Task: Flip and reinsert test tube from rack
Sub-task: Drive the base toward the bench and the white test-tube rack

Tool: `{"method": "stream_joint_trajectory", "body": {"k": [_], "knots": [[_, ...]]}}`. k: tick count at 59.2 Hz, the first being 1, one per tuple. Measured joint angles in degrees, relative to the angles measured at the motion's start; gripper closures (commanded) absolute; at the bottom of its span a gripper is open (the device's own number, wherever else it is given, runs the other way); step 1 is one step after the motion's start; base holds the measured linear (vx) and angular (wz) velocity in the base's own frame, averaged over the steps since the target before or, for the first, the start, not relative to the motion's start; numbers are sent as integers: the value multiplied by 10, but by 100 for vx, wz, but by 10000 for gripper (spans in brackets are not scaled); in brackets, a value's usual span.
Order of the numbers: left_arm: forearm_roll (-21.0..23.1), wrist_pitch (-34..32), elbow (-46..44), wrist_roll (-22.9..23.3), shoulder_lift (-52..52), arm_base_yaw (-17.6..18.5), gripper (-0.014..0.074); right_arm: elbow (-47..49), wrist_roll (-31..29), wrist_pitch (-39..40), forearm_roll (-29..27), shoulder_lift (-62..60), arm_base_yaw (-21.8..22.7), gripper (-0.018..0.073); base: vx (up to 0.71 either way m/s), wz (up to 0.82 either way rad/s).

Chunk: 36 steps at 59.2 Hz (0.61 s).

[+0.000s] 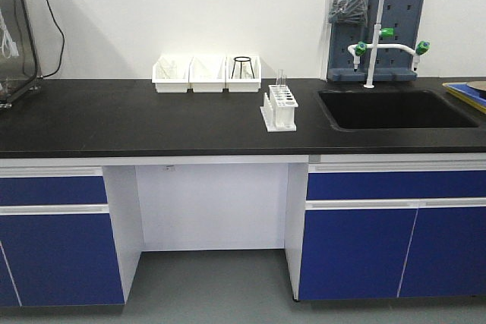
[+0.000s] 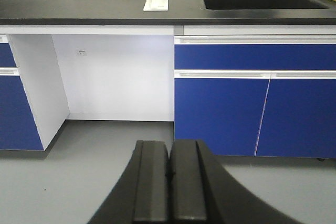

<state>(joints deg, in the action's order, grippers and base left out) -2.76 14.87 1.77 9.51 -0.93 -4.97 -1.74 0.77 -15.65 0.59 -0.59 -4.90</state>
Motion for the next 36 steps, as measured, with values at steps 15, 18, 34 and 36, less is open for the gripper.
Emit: {"method": "stream_joint_trajectory", "body": {"k": [15,18,34,36], "knots": [[0,0,0,0,0,0,603,0,0,0,0,0,0,571,0,0],[0,0,0,0,0,0,603,0,0,0,0,0,0,571,0,0],[0,0,0,0,0,0,603,0,0,0,0,0,0,571,0,2],[0,0,0,0,0,1,603,0,0,0,0,0,0,571,1,4]]}}
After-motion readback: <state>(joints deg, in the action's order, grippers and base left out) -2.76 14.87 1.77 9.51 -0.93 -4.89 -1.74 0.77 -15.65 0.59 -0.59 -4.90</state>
